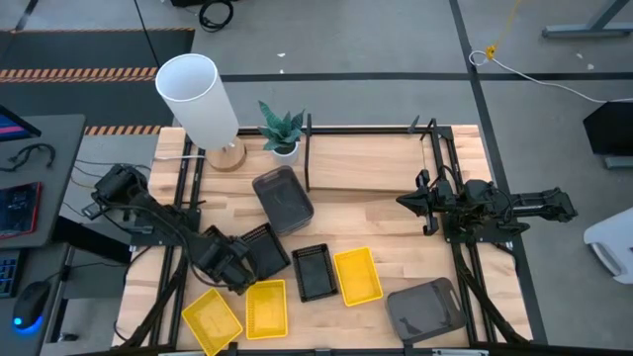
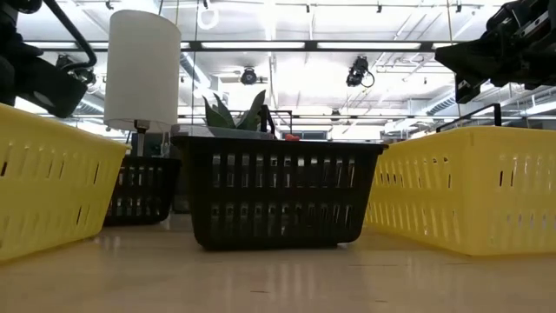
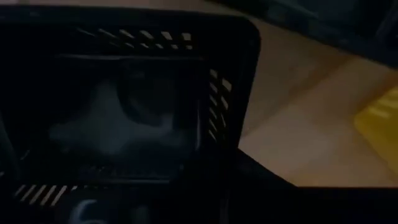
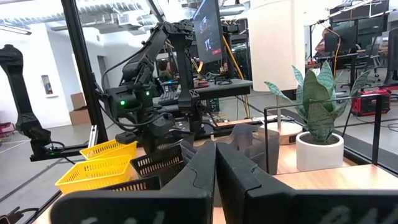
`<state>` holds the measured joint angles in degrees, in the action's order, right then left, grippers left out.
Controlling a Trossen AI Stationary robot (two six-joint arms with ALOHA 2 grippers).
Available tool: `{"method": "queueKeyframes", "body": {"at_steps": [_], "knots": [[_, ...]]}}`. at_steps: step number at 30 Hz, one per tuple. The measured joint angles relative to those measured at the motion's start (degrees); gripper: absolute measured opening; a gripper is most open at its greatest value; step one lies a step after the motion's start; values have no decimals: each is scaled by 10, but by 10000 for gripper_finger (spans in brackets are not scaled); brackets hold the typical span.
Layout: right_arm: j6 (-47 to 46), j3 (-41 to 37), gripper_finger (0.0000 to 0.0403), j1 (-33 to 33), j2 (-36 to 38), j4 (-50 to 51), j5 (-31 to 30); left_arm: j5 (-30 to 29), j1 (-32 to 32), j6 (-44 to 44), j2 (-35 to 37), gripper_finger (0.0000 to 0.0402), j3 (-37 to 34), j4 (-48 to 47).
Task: Stack baskets on shelf by color
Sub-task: Stack the left black bin into the center black bin
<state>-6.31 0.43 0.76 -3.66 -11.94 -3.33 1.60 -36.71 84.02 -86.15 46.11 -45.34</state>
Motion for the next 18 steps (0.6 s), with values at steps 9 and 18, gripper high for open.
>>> {"method": "queueKeyframes", "body": {"at_steps": [9, 18], "knots": [[0, 0, 19, 0, 0, 0, 0, 49, -2, -10, 20, 7, 30, -41], [0, 0, 19, 0, 0, 0, 0, 3, 12, -83, 30, 6, 158, -182]]}}
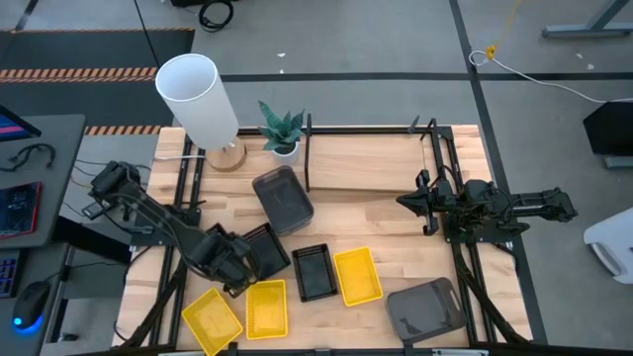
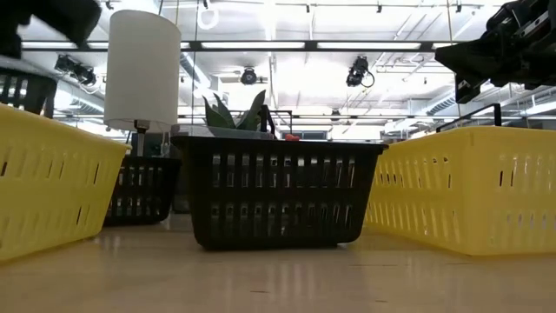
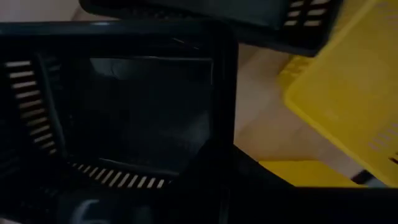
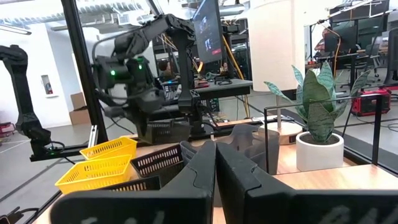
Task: Stack baskets on shelf by color
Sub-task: Stack the left black bin into the center black bin
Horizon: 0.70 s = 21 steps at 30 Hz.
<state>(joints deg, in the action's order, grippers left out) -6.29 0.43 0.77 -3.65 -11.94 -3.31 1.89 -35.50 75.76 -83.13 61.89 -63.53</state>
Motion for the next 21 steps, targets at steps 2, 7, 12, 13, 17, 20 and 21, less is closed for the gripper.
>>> {"method": "queueKeyframes", "body": {"at_steps": [2, 7, 12, 13, 17, 20, 21], "knots": [[0, 0, 19, 0, 0, 0, 0, 0, 4, -5, 0, 5, 23, -26], [0, 0, 19, 0, 0, 0, 0, 22, 22, -37, 0, 6, 85, -60], [0, 0, 19, 0, 0, 0, 0, 24, 50, -82, 0, 6, 129, -53], [0, 0, 19, 0, 0, 0, 0, 24, 57, -91, 0, 6, 132, -50], [0, 0, 19, 0, 0, 0, 0, 2, 80, -121, -3, 6, 133, -33], [0, 0, 19, 0, 0, 0, 0, 8, 98, -144, -11, 6, 132, -7], [0, 0, 19, 0, 0, 0, 0, 15, 103, -148, -11, 6, 132, 7]]}}
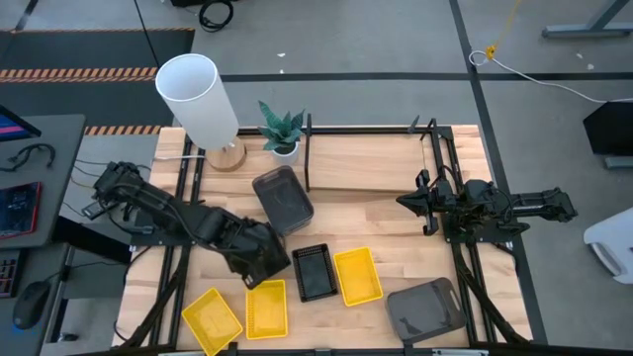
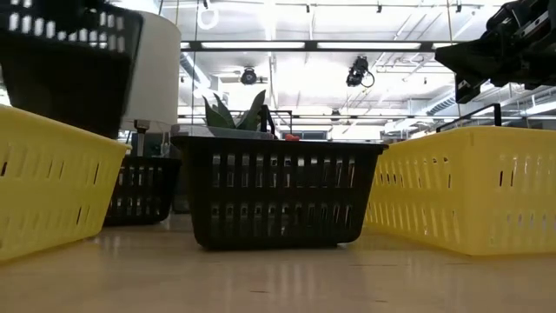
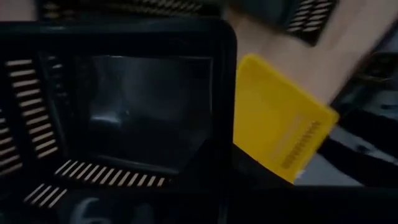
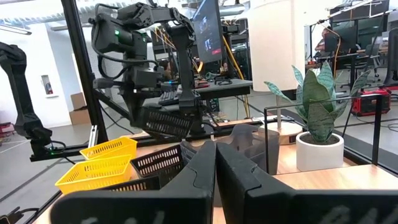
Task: Stack baskets on shelf by color
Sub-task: Stack the left black bin into the center black bin
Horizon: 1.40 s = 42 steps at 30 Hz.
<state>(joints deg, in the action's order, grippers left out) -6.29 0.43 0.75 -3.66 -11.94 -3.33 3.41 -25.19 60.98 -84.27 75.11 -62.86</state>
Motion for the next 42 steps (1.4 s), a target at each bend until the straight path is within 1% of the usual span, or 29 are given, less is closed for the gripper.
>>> {"method": "queueKeyframes", "body": {"at_steps": [3, 9, 12, 17, 24, 29, 35, 42], "knots": [[0, 0, 19, 0, 0, 0, 0, 9, 12, -5, 1, 6, 0, 35], [0, 0, 19, 0, 0, 0, 0, 13, 20, -8, 0, 6, 0, 42], [0, 0, 19, 0, 0, 0, 0, 14, 20, -18, 0, 6, 0, 73], [0, 0, 19, 0, 0, 0, 0, -1, 20, -39, -1, 6, 0, 117], [0, 0, 19, 0, 0, 0, 0, -8, 20, -52, -1, 6, -16, 98], [0, 0, 19, 0, 0, 0, 0, -6, 18, -68, -2, 6, -42, 105], [0, 0, 19, 0, 0, 0, 0, -8, 18, -96, -2, 6, -57, 113], [0, 0, 19, 0, 0, 0, 0, -8, 18, -100, -4, 6, -81, 119]]}}
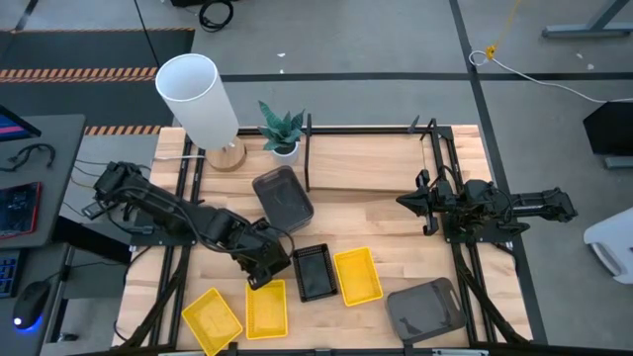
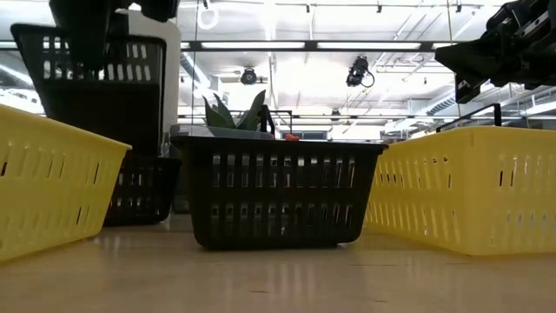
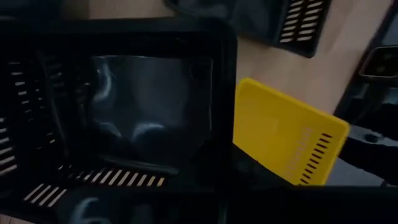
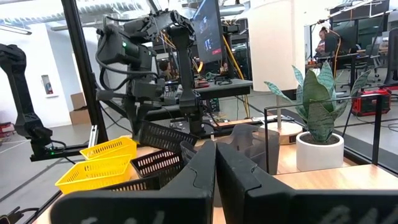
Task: Stack baskets on shelf by color
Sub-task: Stack the left black bin into the center black bin, then stack the right black bin into the left black bin
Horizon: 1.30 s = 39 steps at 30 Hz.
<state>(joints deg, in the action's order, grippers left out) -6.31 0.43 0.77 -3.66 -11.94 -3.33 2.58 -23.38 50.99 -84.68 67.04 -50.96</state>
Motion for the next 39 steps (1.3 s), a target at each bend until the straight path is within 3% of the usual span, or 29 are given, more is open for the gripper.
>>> {"method": "queueKeyframes", "body": {"at_steps": [14, 24, 29, 39], "knots": [[0, 0, 19, 0, 0, 0, 0, -15, -16, 7, -84, 13, -1, 4], [0, 0, 19, 0, 0, 0, 0, 5, -14, 9, -105, 117, 2, 12], [0, 0, 19, 0, 0, 0, 0, 9, -8, -23, -100, 155, 40, 21], [0, 0, 19, 0, 0, 0, 0, -20, -18, -37, -103, 143, 51, 204]]}}
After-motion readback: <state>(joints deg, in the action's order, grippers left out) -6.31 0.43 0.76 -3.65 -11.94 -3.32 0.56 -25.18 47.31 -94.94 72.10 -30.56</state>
